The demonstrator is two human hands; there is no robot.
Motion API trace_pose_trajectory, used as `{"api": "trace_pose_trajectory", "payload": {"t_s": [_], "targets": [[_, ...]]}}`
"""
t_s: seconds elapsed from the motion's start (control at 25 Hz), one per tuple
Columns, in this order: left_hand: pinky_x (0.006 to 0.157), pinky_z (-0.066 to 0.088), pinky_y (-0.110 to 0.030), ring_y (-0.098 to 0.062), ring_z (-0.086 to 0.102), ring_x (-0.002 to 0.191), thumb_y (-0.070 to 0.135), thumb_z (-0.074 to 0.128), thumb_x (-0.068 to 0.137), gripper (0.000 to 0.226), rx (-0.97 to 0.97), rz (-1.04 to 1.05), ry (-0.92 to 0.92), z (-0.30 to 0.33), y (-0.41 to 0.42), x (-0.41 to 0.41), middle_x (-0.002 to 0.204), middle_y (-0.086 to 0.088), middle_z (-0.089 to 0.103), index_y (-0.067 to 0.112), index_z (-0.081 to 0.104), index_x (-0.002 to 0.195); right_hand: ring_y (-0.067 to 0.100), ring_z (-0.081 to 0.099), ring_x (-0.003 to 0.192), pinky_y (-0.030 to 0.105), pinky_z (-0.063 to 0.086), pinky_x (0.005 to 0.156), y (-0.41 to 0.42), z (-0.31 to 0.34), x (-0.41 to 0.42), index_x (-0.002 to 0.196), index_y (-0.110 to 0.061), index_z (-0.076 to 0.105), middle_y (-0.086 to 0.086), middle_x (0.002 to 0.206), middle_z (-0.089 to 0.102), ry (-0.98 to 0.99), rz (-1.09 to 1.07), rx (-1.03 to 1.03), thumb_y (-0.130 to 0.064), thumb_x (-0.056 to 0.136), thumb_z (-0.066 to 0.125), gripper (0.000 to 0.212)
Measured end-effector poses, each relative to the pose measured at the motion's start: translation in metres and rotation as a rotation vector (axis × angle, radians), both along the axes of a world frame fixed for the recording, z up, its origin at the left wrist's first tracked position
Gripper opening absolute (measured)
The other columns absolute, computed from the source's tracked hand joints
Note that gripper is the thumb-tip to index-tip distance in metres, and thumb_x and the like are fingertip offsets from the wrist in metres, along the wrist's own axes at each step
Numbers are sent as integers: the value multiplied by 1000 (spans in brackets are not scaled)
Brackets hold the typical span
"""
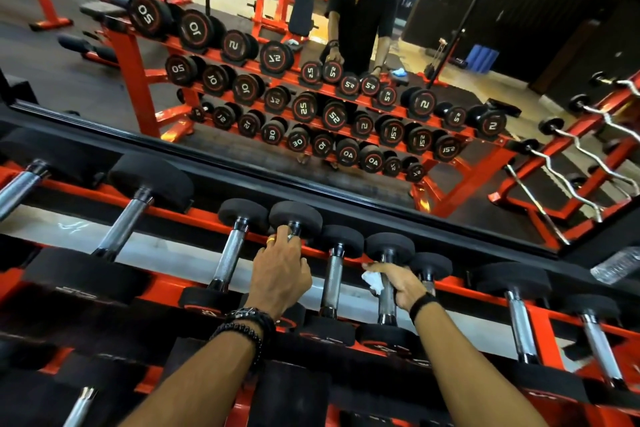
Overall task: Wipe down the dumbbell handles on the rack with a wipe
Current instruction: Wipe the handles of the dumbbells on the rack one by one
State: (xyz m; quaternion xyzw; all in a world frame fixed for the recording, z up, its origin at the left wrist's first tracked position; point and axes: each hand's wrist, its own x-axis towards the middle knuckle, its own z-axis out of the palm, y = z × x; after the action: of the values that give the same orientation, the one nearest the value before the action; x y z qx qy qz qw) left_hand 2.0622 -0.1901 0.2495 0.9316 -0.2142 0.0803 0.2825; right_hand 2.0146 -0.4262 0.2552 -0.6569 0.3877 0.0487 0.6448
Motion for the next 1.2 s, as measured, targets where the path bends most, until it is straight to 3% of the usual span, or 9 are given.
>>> {"api": "trace_pose_trajectory", "payload": {"t_s": [0.16, 0.24, 0.32, 0.4, 0.52, 0.72, 0.92, 1.04, 1.2], "targets": [[71, 54, -28, -13, 51, 80, 24, 60, 87, 10, 10, 14, -6, 0, 0, 1, 110, 1, 42, 17, 52, 89, 18, 57, 64, 29, 46, 55, 3, -4, -31, 86, -6, 58, 7, 77, 60, 198, 201, -484, -11, 72, 81, 27], [71, 53, -27, -12, 50, 79, 25, 60, 87, 12, 16, 15, -8, -1, -1, 1, 111, 1, 41, 19, 51, 90, 16, 58, 70, 26, 48, 57, 9, 0, -48, 98, -11, 52, 1, 87, 59, 208, 255, -695, -20, 69, 84, 44], [71, 52, -26, -11, 48, 79, 27, 59, 88, 12, 27, 12, -8, -2, -2, 1, 113, 1, 41, 19, 50, 91, 14, 54, 82, 28, 45, 66, 14, 1, -58, 112, -19, 45, -4, 95, 52, 6, 207, -926, -29, 67, 86, 62], [71, 51, -25, -10, 48, 80, 27, 59, 89, 13, 27, 11, -7, -2, -1, 1, 114, 2, 40, 19, 50, 91, 10, 50, 85, 27, 42, 69, 14, 3, -54, 106, -25, 44, -9, 93, 50, -227, 154, -1087, -30, 73, 82, 51], [72, 53, -27, -10, 49, 80, 27, 60, 88, 12, 3, 4, 2, -3, -1, 1, 114, 1, 41, 19, 51, 91, 11, 50, 81, 26, 38, 68, 11, 8, -37, 91, -25, 52, -5, 87, 53, -346, 138, -1090, -7, 79, 68, 28], [73, 52, -25, -10, 47, 81, 28, 60, 89, 13, -10, 10, -6, 0, 1, 0, 115, 0, 43, 18, 53, 94, 12, 48, 58, 17, 31, 52, 12, 4, -63, 63, -13, 58, -2, 61, 56, -241, 155, -1053, -6, 79, 71, 22], [71, 46, -22, -8, 43, 83, 30, 59, 91, 16, 19, 3, -8, 1, -1, 0, 119, 0, 40, 18, 51, 97, 0, 54, 56, 10, 37, 53, 17, 9, -77, 61, -19, 65, -8, 57, 61, -211, 144, -987, 2, 77, 70, 27], [73, 51, -25, -10, 46, 84, 29, 60, 90, 15, -15, -12, 1, 1, 0, 0, 117, 0, 42, 17, 52, 95, 10, 61, 66, 8, 36, 57, 8, 12, -39, 74, -19, 73, -1, 68, 68, -285, 19, -1017, 6, 79, 65, 26], [72, 51, -25, -12, 49, 85, 26, 62, 89, 14, -55, -5, 15, 0, 2, 0, 114, 0, 43, 16, 55, 94, 21, 63, 70, 25, 37, 60, 13, 4, -39, 82, -10, 75, 3, 71, 68, -214, -80, -979, 2, 81, 63, 17]]}}
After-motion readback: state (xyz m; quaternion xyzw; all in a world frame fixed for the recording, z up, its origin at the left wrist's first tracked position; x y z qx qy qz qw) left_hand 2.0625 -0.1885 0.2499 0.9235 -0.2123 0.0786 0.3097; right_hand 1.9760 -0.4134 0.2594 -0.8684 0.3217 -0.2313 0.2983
